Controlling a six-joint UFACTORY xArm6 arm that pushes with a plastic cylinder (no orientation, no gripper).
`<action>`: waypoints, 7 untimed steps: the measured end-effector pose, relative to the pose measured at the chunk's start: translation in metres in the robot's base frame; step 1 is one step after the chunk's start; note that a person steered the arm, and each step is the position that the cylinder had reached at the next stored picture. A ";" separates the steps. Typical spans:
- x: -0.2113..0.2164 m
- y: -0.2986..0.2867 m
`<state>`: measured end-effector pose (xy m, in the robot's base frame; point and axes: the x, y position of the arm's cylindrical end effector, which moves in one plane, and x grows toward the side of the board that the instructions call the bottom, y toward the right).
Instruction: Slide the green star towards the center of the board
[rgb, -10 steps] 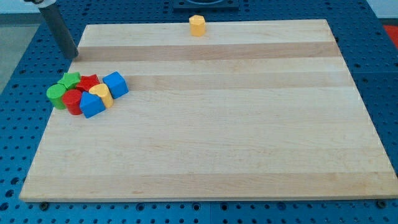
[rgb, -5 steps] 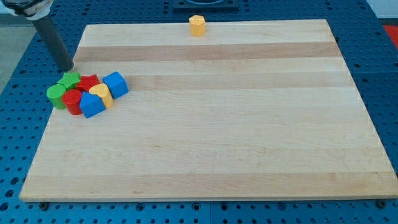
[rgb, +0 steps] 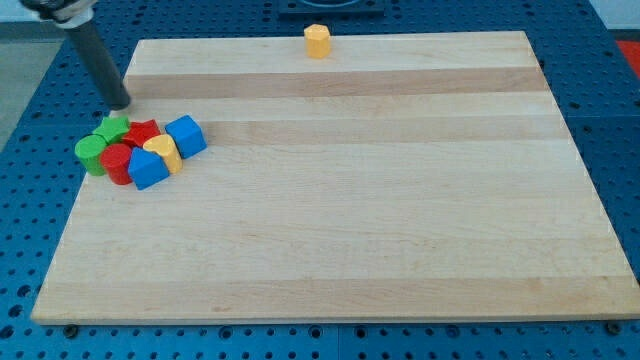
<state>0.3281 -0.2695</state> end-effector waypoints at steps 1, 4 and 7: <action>-0.002 0.116; 0.159 0.174; 0.200 -0.033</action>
<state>0.5284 -0.3029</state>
